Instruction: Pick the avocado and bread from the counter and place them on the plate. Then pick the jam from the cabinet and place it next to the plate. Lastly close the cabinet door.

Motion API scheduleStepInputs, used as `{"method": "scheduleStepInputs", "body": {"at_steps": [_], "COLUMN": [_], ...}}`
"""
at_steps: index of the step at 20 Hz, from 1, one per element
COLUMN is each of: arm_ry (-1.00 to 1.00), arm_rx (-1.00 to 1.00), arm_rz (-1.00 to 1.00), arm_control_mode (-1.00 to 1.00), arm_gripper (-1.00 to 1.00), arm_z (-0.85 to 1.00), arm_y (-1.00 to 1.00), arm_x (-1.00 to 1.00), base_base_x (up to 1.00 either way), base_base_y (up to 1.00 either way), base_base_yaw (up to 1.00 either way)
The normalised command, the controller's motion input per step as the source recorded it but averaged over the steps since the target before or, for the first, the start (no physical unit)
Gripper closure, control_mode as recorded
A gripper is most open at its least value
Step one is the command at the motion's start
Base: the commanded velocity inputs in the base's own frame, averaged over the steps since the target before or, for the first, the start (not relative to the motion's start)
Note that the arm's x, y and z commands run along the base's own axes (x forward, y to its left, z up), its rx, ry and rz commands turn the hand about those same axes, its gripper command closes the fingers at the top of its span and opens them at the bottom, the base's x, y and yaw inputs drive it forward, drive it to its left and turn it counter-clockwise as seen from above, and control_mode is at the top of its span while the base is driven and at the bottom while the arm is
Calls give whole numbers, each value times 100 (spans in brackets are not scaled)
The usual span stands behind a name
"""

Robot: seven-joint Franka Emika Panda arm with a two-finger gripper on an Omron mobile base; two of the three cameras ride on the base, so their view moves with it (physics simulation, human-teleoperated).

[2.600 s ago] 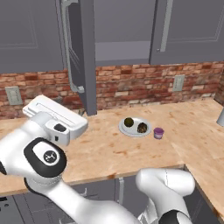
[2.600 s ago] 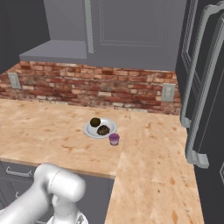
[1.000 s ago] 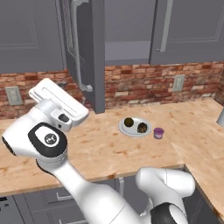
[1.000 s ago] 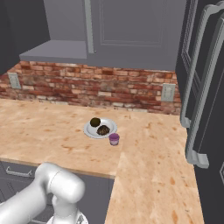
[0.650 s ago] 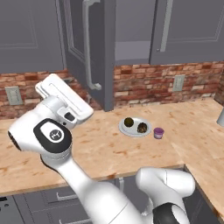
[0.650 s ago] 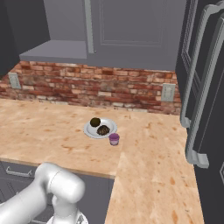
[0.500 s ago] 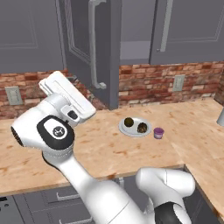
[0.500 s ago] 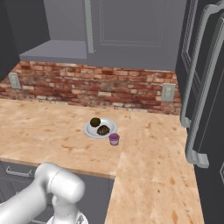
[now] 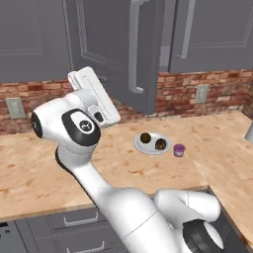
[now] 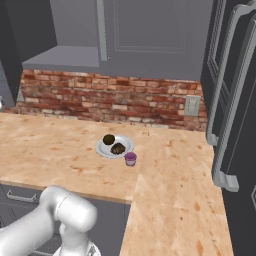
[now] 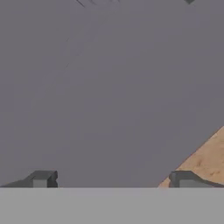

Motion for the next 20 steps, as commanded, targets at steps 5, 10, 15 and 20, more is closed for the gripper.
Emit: {"method": "scheduleStepInputs", "body": {"at_steps": [5, 10, 15, 20], "arm_ry": [0, 2, 1, 1], "arm_rx": [23, 21, 18, 15], "arm_rz": [0, 0, 0, 0], "arm_control_mode": [-100, -100, -100, -100], "arm_gripper": [-100, -100, -100, -100], "arm_z": [38, 21, 8, 0], "arm_y": [-58, -61, -59, -63], "arm_x": [71, 93, 100, 100], "base_base_x": [0, 0, 0, 0], "base_base_y": [0, 0, 0, 0], "base_base_yaw": [0, 0, 0, 0]}}
